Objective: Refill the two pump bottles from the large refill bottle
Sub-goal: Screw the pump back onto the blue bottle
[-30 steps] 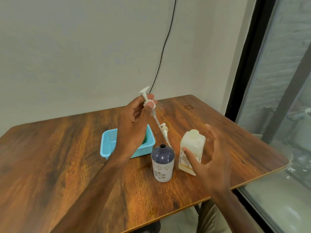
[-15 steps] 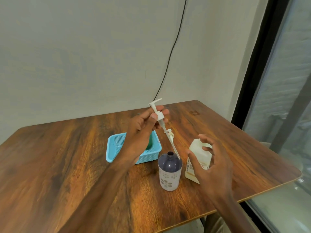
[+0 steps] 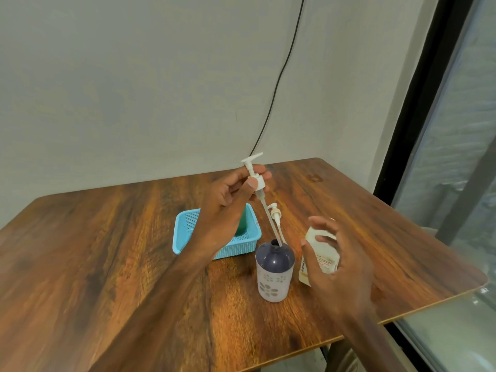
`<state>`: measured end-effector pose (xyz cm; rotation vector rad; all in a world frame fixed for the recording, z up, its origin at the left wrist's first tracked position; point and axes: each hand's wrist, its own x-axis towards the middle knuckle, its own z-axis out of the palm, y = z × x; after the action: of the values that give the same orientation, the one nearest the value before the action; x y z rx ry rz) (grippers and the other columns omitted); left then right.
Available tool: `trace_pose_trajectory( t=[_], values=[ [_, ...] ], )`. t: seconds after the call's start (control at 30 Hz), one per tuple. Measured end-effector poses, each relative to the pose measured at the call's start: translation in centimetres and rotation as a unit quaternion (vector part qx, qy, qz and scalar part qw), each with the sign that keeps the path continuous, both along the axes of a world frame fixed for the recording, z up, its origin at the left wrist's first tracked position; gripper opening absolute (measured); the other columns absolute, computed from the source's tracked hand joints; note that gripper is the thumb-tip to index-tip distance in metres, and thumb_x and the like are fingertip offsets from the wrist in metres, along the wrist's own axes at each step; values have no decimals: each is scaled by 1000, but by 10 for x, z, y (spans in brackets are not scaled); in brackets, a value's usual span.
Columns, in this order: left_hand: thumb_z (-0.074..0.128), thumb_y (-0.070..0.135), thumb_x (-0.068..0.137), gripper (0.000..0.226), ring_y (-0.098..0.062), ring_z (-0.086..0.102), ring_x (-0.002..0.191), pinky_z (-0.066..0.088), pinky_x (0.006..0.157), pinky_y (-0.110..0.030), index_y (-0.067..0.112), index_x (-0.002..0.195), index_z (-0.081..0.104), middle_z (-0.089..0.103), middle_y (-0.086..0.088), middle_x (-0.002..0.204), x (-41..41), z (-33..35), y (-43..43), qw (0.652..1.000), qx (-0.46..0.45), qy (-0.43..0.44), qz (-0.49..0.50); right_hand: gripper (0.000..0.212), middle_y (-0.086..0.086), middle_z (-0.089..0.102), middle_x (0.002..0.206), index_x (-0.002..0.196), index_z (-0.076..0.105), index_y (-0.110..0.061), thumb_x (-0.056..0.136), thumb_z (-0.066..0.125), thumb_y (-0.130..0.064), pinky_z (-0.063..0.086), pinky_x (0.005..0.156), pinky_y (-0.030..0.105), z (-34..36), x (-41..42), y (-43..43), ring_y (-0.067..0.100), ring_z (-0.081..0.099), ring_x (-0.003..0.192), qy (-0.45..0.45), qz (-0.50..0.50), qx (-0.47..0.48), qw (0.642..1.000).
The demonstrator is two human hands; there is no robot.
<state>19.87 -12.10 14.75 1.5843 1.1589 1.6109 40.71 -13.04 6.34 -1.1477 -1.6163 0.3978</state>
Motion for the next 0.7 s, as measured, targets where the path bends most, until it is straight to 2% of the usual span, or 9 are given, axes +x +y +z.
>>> trace_pose_trajectory(
  t=[0.07,0.13,0.17,0.27,0.4,0.5,0.57,0.7],
  values=[
    [55,20,106,33,-15,71,116,56,102,-30,9,137,63,74,-1,128,0,1,0,1000,14,-1,16,48,-32,56,123,124,53,-44,84,77,-34,52,86,17,-2,-9,-2,-15,54,109,-30,43,-29,998],
    [56,25,107,35,-16,70,119,56,104,-37,10,138,63,73,0,130,2,0,1,999,27,12,26,57,-34,52,125,130,49,-45,81,79,-41,43,79,7,-8,-20,-2,-21,49,107,-68,75,-76,992],
    [57,28,106,38,-16,70,120,56,105,-40,11,139,62,73,0,130,3,-2,1,999,32,17,32,63,-33,51,127,133,47,-44,79,79,-46,41,79,6,-12,-24,0,-18,49,107,-79,83,-97,989],
    [57,32,104,40,-17,71,118,56,105,-48,12,138,63,74,1,128,5,-8,3,997,42,10,58,75,-29,49,132,138,42,-41,75,79,-56,44,92,14,-22,-30,5,-5,51,113,-94,91,-132,983],
    [57,36,102,41,-19,73,112,58,100,-51,14,136,65,76,3,125,2,-12,4,996,46,-5,76,74,-25,56,131,135,45,-39,73,80,-57,52,99,26,-27,-32,8,0,55,117,-111,105,-144,978],
    [58,25,106,32,-15,72,115,58,101,-40,14,136,66,76,5,123,7,-20,0,998,40,-11,50,71,-24,58,129,134,47,-38,73,80,-57,54,99,31,-28,-32,8,1,56,117,-99,105,-143,979],
    [59,23,106,31,-9,71,116,57,99,-30,19,135,67,76,10,123,15,-29,-4,999,17,16,27,69,-24,59,128,132,49,-37,74,81,-54,54,99,32,-27,-32,7,0,57,116,-89,105,-138,981],
    [66,27,102,23,10,67,107,50,92,-11,41,120,70,71,38,107,27,-64,-10,992,-16,119,36,65,-26,61,125,131,51,-39,75,82,-48,52,101,31,-23,-33,4,-4,57,115,-71,116,-129,982]
  ],
)
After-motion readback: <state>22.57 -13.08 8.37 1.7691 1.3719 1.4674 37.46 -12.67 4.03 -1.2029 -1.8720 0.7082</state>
